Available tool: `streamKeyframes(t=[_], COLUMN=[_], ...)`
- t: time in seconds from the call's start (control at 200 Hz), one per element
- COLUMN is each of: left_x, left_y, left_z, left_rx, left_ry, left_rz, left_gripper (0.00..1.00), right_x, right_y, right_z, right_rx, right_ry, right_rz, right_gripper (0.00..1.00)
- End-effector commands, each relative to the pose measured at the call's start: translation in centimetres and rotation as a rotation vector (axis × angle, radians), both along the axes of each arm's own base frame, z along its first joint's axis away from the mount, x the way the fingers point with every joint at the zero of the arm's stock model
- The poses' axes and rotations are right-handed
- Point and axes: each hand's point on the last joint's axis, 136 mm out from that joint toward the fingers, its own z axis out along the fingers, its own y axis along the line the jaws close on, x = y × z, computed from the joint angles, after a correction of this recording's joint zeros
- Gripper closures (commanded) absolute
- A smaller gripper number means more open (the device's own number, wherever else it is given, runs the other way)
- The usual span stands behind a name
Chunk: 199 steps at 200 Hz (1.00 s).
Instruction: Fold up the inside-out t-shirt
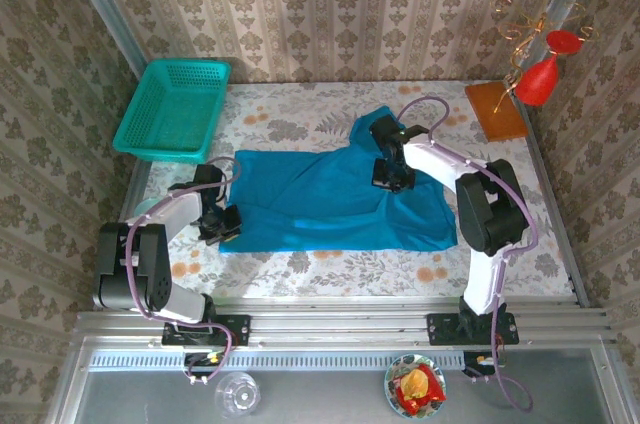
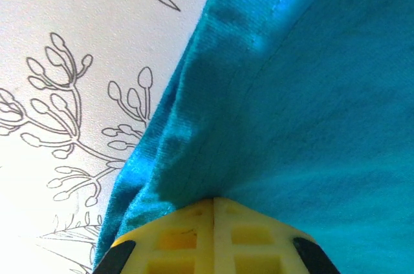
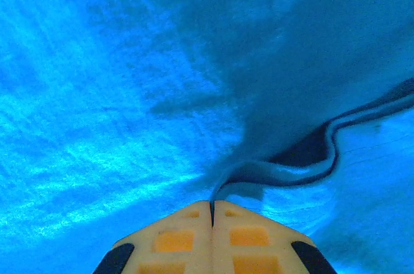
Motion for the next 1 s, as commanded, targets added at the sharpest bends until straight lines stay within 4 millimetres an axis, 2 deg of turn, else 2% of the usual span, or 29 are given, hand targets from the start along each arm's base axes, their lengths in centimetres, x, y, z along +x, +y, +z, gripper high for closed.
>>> streamKeyframes(t=[0.0,0.225,0.39,0.42,0.485,0.52,0.615,0.75,0.875,0.92,0.94,0.99], left_x=[-1.8,-1.9,-1.2,-1.0,-0.5,-0.1,0.6,1.4,1.7,1.8,1.8,1.6], left_y=[0.9,1.3,1.1,1.0,0.5,0.2,-0.4,-1.1,-1.3,-1.3,-1.3,-1.0], left_z=[-0.7,-0.5,0.6,0.9,1.6,2.1,3.4,4.2,3.2,2.7,2.5,1.7], left_rx=[0.055,0.074,0.064,0.055,0.029,0.015,-0.01,-0.032,-0.035,-0.035,-0.036,-0.037], left_ry=[0.057,0.059,0.02,0.008,-0.02,-0.037,-0.07,-0.092,-0.061,-0.054,-0.051,-0.04], left_rz=[-0.007,-0.001,0.001,-0.002,-0.004,-0.007,-0.016,-0.032,-0.04,-0.033,-0.027,-0.005], left_gripper=[0.98,0.98,0.98,0.97,0.96,0.95,0.95,0.95,0.96,0.96,0.96,0.96], right_x=[1.3,1.3,1.2,1.1,0.6,0.1,-1.9,-5.9,-9.3,-10.4,-10.4,-11.3], right_y=[-0.6,-1.5,-1.2,-1.0,-0.8,-0.9,-1.9,-3.9,-5.3,-5.9,-6.1,-6.8], right_z=[1.7,1.7,2.4,2.8,3.6,4.1,4.6,3.8,2.9,2.1,2.8,2.1], right_rx=[-0.011,-0.042,-0.013,0.003,0.041,0.054,0.076,0.147,0.227,0.24,0.256,0.278], right_ry=[-0.072,-0.076,-0.079,-0.089,-0.1,-0.102,-0.086,-0.04,-0.012,0.011,-0.019,-0.018], right_rz=[-0.038,-0.056,-0.044,-0.037,-0.028,-0.029,-0.039,-0.082,-0.136,-0.162,-0.168,-0.203], right_gripper=[1.0,1.0,1.0,0.95,0.7,0.63,0.55,0.46,0.32,0.24,0.2,0.13])
